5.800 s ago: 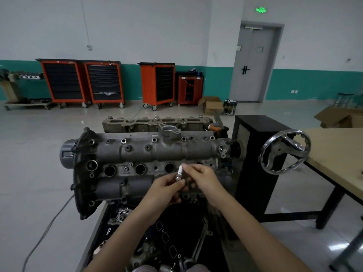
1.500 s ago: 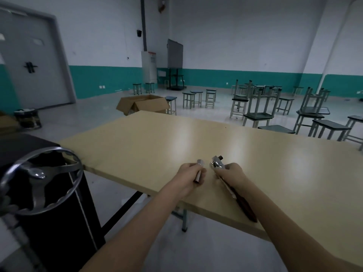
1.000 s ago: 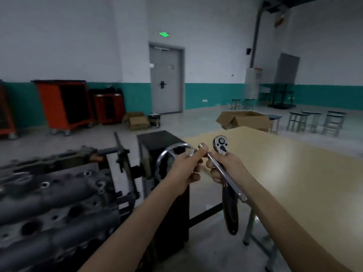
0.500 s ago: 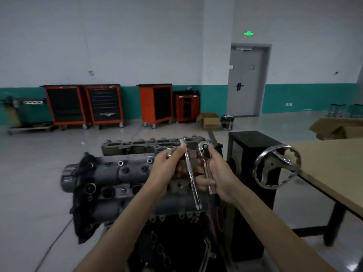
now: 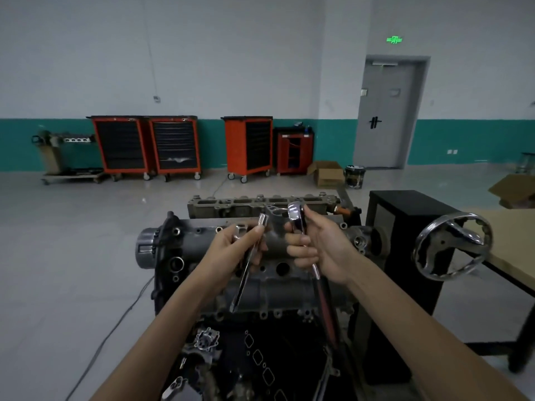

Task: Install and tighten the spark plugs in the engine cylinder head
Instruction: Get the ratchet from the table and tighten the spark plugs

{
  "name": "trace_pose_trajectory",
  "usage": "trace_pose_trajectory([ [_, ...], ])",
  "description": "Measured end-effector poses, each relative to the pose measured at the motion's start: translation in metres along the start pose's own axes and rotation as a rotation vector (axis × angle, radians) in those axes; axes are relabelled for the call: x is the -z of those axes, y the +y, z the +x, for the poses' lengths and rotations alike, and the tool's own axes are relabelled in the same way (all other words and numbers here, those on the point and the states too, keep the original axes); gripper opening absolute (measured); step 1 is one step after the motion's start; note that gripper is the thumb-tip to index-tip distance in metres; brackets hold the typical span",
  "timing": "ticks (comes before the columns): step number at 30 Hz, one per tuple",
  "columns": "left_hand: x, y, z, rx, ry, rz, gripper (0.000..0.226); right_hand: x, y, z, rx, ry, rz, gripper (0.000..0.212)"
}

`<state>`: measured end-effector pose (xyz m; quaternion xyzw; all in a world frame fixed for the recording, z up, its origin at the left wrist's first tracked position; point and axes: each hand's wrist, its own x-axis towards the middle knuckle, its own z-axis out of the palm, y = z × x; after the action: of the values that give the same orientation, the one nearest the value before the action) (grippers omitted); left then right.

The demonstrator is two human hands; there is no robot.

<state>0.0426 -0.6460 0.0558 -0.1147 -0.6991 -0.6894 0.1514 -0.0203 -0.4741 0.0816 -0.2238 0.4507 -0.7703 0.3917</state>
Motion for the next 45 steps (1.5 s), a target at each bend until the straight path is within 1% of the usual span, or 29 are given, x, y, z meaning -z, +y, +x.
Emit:
trace_pose_trajectory([
  [3, -0.001, -0.003, 0.000, -0.052, -0.025, 0.100, 0.027, 0.003, -0.003, -0.003, -0.059, -0.072, 0.019, 0.047],
  [6, -0.003, -0.003, 0.002, -0.102, -0.021, 0.210, 0.023, 0.004, -0.008, -0.006, -0.080, -0.112, 0.006, 0.044],
  [11, -0.006, 0.002, 0.005, -0.149, -0.012, 0.286, 0.028, 0.004, -0.013, -0.005, -0.097, -0.126, -0.157, 0.048],
  [14, -0.007, 0.004, 0.006, -0.155, -0.009, 0.286, 0.021, 0.002, -0.014, -0.004, -0.100, -0.107, -0.222, 0.049],
  [15, -0.006, 0.005, 0.006, -0.161, -0.008, 0.297, 0.023, 0.001, -0.014, -0.004, -0.104, -0.100, -0.248, 0.050],
  [18, 0.001, 0.010, 0.005, -0.186, -0.068, 0.364, 0.035, -0.002, -0.017, -0.003, -0.125, -0.085, -0.330, 0.052],
  [19, 0.003, 0.013, 0.005, -0.185, -0.097, 0.379, 0.035, -0.003, -0.018, -0.003, -0.127, -0.085, -0.355, 0.053],
  [24, 0.013, 0.038, 0.006, -0.181, -0.154, 0.531, 0.019, -0.006, -0.020, -0.001, -0.150, -0.100, -0.382, 0.054],
  [27, 0.016, 0.051, 0.010, -0.164, -0.195, 0.608, 0.032, -0.009, -0.023, -0.001, -0.158, -0.110, -0.410, 0.053],
  [29, 0.018, 0.057, 0.012, -0.155, -0.215, 0.594, 0.022, -0.010, -0.025, -0.001, -0.148, -0.114, -0.418, 0.053],
  [31, 0.021, 0.062, 0.014, -0.125, -0.266, 0.545, 0.028, -0.013, -0.026, -0.001, -0.131, -0.105, -0.447, 0.052],
  [33, 0.024, 0.064, 0.016, -0.066, -0.320, 0.493, 0.029, -0.015, -0.028, -0.003, -0.113, -0.099, -0.491, 0.052],
  [36, 0.026, 0.064, 0.019, 0.065, -0.453, 0.315, 0.022, -0.019, -0.027, -0.004, -0.089, -0.096, -0.583, 0.053],
  [38, 0.027, 0.062, 0.021, 0.154, -0.496, 0.208, 0.021, -0.021, -0.024, -0.004, -0.086, -0.090, -0.632, 0.054],
  [39, 0.027, 0.062, 0.021, 0.165, -0.509, 0.211, 0.023, -0.022, -0.022, -0.004, -0.090, -0.087, -0.628, 0.054],
  [41, 0.025, 0.060, 0.020, 0.136, -0.521, 0.288, 0.031, -0.019, -0.017, -0.002, -0.110, -0.077, -0.578, 0.054],
  [43, 0.022, 0.057, 0.017, 0.097, -0.464, 0.374, 0.032, -0.017, -0.015, -0.001, -0.126, -0.063, -0.540, 0.056],
  [45, 0.020, 0.056, 0.017, 0.054, -0.372, 0.455, 0.033, -0.015, -0.014, 0.002, -0.109, -0.049, -0.548, 0.059],
])
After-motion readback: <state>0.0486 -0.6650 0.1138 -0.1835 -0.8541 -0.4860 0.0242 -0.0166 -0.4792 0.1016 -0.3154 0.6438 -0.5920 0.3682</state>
